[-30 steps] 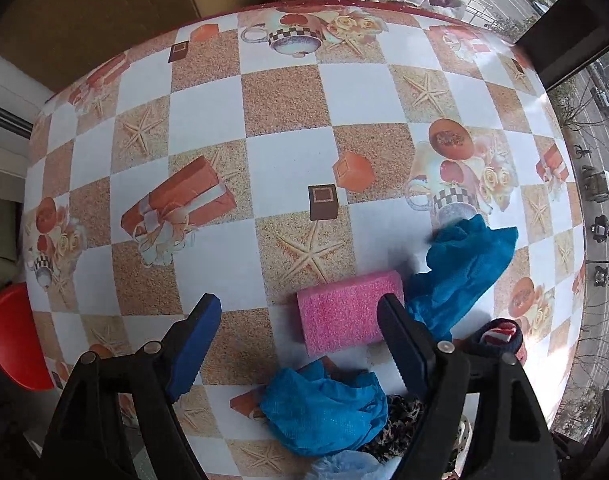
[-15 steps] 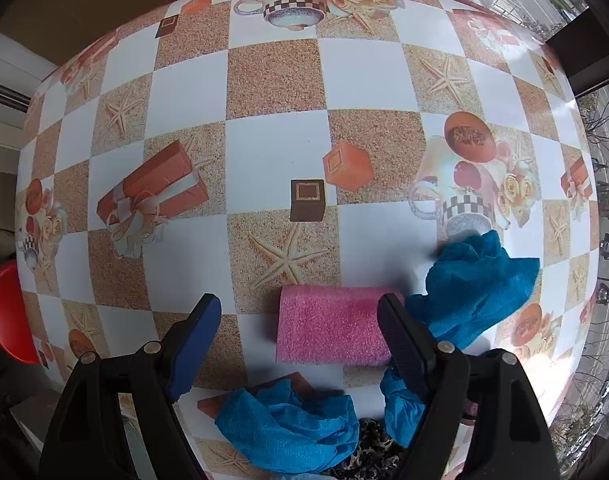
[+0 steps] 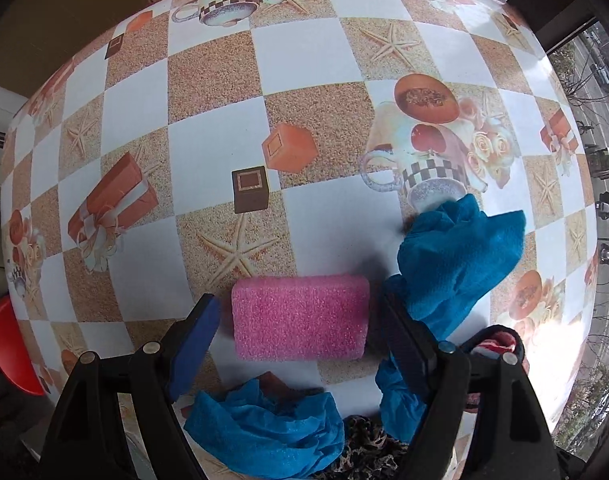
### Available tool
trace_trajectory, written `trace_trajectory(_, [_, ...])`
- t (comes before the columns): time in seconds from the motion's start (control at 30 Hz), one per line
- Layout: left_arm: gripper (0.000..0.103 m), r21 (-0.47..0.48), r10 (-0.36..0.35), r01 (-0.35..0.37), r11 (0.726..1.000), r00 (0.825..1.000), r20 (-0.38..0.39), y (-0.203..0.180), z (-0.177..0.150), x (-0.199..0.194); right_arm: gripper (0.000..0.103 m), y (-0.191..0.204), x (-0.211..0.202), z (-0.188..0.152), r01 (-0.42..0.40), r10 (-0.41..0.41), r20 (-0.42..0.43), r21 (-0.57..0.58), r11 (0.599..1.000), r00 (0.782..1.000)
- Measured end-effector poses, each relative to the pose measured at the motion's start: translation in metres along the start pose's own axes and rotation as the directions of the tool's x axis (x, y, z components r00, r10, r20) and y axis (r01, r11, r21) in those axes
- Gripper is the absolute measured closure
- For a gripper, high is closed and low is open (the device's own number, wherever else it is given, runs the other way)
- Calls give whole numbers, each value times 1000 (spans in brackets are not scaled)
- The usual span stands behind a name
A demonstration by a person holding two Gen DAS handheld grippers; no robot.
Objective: Organize soft objects
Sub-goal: 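Close the left tool on the pink sponge, then lift and carry the sponge with left while right carries the knit cuff to the white box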
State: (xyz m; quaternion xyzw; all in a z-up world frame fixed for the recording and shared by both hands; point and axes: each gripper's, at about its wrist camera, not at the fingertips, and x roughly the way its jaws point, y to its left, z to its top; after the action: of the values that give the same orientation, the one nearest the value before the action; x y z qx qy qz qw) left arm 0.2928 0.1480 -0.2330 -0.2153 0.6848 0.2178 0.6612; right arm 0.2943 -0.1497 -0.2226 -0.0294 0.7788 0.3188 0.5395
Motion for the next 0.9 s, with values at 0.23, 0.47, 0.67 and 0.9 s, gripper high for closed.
trace_trajectory(0.23, [19, -26, 7, -8, 1000, 999, -36, 17, -6, 17, 42, -4, -5, -1, 6, -7, 26, 14, 1000, 1000])
trace_trajectory(0.47, [30, -5, 24, -23, 1000, 999, 44, 14, -19, -5, 42, 2, -23, -2, 21, -22, 87, 5, 1000, 996])
trace_trajectory(0.67, [30, 21, 44, -50, 999, 972, 233, 13, -41, -69, 42, 2, -42, -7, 4, -8, 145, 24, 1000, 989])
trace_trajectory(0.9, [30, 37, 1, -15, 999, 933, 360, 20, -92, -140, 42, 1, -68, -25, 28, -33, 205, 25, 999, 978])
